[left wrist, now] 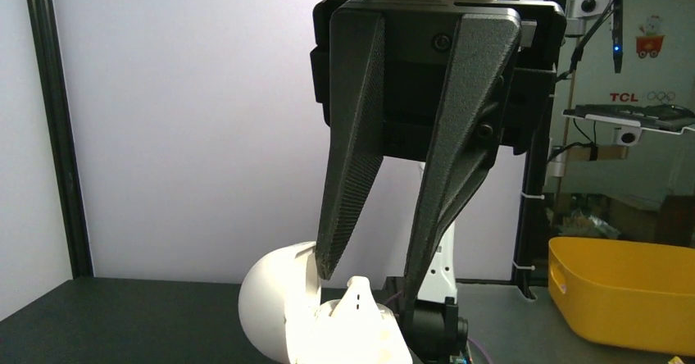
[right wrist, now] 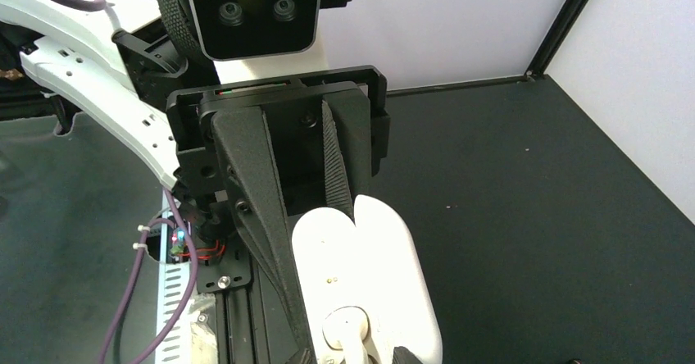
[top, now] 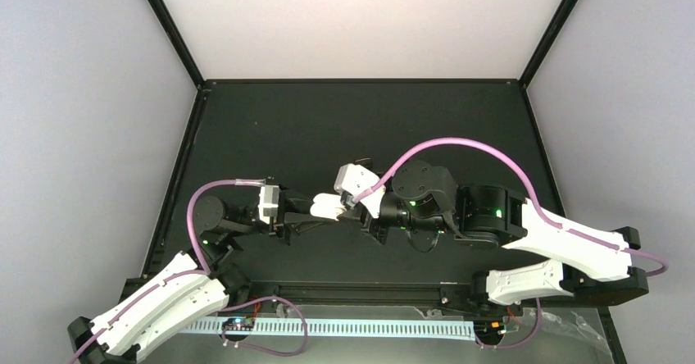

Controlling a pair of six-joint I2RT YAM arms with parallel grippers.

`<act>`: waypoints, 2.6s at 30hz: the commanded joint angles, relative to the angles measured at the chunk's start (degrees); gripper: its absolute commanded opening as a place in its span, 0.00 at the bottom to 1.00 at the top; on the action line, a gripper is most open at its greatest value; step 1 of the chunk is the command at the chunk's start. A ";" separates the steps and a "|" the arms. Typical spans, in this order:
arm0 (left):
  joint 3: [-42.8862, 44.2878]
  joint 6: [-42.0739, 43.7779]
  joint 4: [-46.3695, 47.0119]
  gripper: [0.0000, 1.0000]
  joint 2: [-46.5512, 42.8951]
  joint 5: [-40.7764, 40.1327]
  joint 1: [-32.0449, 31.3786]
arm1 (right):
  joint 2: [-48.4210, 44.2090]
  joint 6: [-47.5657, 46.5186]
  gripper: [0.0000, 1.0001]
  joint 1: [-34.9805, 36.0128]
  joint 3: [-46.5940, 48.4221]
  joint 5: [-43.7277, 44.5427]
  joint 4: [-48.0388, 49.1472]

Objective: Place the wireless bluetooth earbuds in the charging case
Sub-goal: Adjust the earbud with the charging case.

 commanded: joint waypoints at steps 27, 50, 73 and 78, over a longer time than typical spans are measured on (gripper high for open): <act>3.21 0.30 -0.24 0.02 0.11 1.45 -0.40 | 0.30 -1.02 0.01 -0.59 -0.35 1.76 0.73; 2.83 0.90 -1.53 0.02 2.15 0.40 -0.39 | -2.14 -1.39 0.01 -0.59 -1.20 4.19 1.73; 3.39 -1.51 1.21 0.02 1.17 0.20 -0.46 | -1.13 -1.28 0.01 -0.58 -1.94 3.88 1.63; 3.48 -1.62 1.47 0.01 1.11 -0.15 -0.41 | -1.05 -1.38 0.01 -0.58 -2.14 4.13 1.47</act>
